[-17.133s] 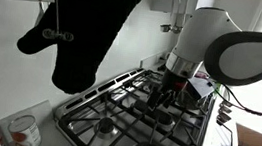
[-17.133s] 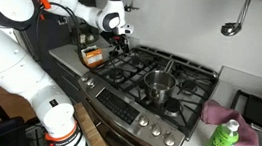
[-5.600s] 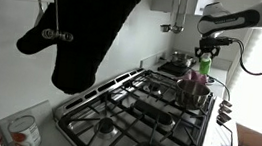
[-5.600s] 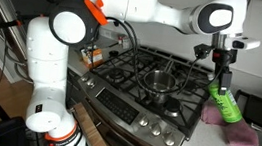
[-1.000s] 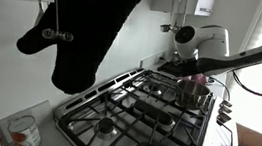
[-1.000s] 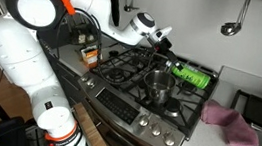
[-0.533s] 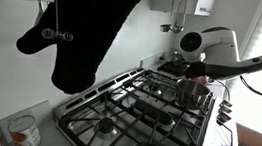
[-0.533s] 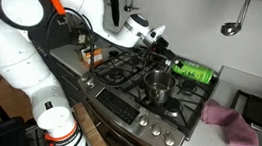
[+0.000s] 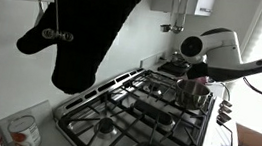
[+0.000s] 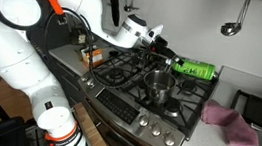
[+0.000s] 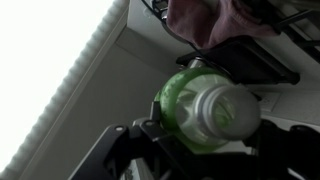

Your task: Pour the contents in the green bottle into the pot

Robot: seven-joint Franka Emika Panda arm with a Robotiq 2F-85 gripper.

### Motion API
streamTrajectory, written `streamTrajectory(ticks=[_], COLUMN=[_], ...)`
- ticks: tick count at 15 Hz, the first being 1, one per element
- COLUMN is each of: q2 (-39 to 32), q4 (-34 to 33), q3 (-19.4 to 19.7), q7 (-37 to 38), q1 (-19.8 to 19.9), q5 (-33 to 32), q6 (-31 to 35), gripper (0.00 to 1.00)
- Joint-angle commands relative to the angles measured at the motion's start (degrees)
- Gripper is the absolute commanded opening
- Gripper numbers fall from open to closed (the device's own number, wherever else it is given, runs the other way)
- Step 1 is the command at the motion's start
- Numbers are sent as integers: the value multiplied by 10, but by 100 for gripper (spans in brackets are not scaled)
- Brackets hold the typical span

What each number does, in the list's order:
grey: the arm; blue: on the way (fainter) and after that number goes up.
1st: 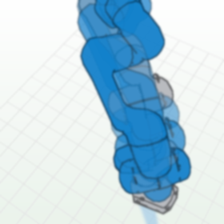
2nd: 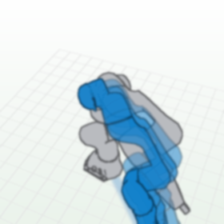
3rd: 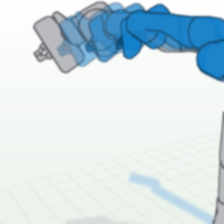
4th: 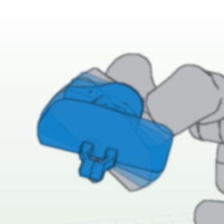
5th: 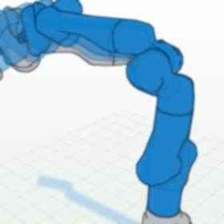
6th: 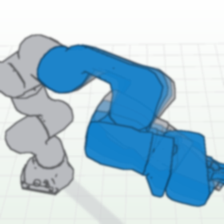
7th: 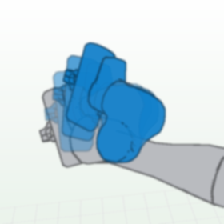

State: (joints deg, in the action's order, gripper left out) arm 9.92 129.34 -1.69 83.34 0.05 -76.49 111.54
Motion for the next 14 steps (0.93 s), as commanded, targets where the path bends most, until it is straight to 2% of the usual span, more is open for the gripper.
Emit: streamTrajectory(ticks=[1, 14], q2=[10, 1], q4=[8, 0], q3=[-7, -13], q7=[13, 11], q1=[-6, -15], q5=[-33, -88], q6=[-37, -97], gripper=[45, 45])
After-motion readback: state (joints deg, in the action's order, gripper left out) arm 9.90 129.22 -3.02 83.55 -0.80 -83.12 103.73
